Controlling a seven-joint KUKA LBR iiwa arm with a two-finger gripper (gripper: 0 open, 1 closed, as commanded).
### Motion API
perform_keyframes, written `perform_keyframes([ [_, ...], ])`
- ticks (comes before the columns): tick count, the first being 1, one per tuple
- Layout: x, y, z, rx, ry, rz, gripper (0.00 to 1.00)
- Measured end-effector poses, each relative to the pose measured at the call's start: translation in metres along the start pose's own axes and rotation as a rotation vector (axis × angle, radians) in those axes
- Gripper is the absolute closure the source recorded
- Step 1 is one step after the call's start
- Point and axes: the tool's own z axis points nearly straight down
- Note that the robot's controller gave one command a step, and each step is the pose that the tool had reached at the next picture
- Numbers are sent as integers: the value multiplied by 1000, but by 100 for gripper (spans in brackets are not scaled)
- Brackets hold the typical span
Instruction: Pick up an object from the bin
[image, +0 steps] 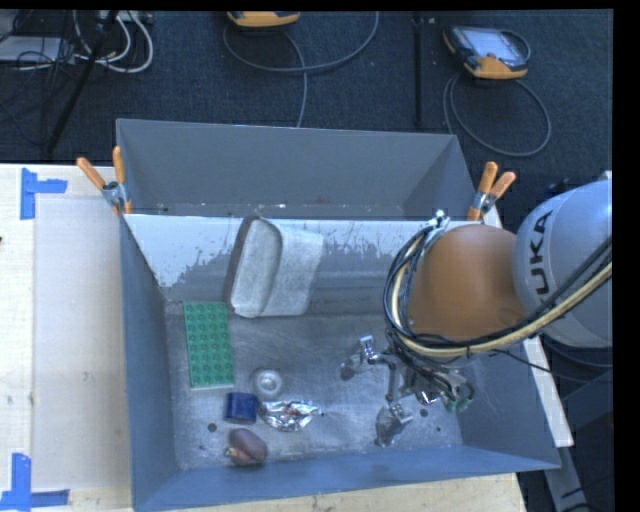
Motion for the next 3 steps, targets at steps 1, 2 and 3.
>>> perform_keyframes([
  [1, -29, 30, 67, 5, -9, -171, 0],
  [2, -18, 102, 64, 10, -36, -187, 0],
  [3, -11, 101, 66, 6, -9, -183, 100],
])
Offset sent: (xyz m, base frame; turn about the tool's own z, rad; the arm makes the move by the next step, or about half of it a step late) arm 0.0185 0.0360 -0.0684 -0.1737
